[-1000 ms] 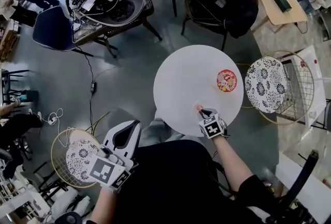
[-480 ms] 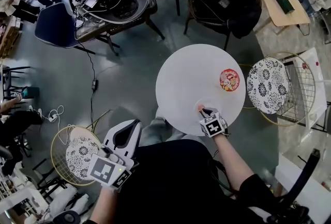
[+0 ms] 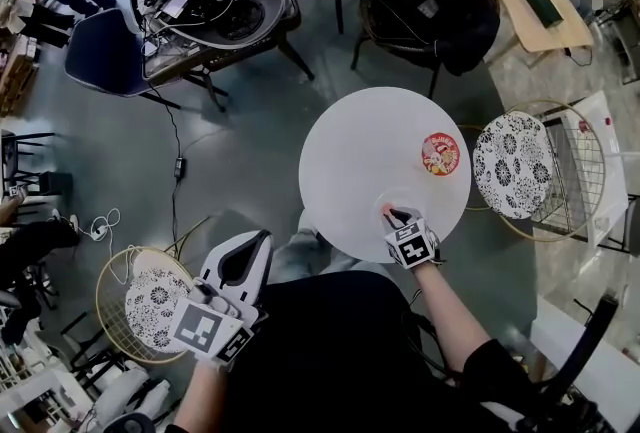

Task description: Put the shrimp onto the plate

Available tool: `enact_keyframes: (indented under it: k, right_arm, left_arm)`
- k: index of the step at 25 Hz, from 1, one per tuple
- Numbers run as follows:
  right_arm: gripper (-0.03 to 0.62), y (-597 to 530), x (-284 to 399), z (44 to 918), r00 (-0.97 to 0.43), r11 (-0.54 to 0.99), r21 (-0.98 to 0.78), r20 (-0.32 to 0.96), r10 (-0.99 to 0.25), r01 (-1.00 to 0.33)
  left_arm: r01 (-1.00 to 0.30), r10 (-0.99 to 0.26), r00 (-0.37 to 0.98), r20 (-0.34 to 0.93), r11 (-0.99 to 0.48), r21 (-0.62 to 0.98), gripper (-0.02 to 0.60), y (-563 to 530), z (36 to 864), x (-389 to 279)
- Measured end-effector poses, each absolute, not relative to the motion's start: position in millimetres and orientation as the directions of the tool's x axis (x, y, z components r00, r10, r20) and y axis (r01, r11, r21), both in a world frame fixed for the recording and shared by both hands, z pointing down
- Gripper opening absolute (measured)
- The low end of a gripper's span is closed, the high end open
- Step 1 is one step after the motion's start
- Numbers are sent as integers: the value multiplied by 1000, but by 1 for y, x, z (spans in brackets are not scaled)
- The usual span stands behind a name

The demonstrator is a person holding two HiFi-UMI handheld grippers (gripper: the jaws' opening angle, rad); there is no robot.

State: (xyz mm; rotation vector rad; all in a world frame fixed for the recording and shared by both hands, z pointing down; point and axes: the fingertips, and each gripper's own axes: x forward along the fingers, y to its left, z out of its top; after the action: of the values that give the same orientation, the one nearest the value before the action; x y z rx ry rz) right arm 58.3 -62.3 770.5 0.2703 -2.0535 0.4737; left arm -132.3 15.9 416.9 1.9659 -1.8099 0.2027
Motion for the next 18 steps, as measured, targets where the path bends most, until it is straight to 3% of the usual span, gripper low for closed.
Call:
enact_keyframes:
  k: [18]
  right_arm:
    - [58,-87,21,638,-695,870,-213,695,-186,-445]
  left_arm:
    - [-943,-898,280,341,-191,271,6,-11,411,-118]
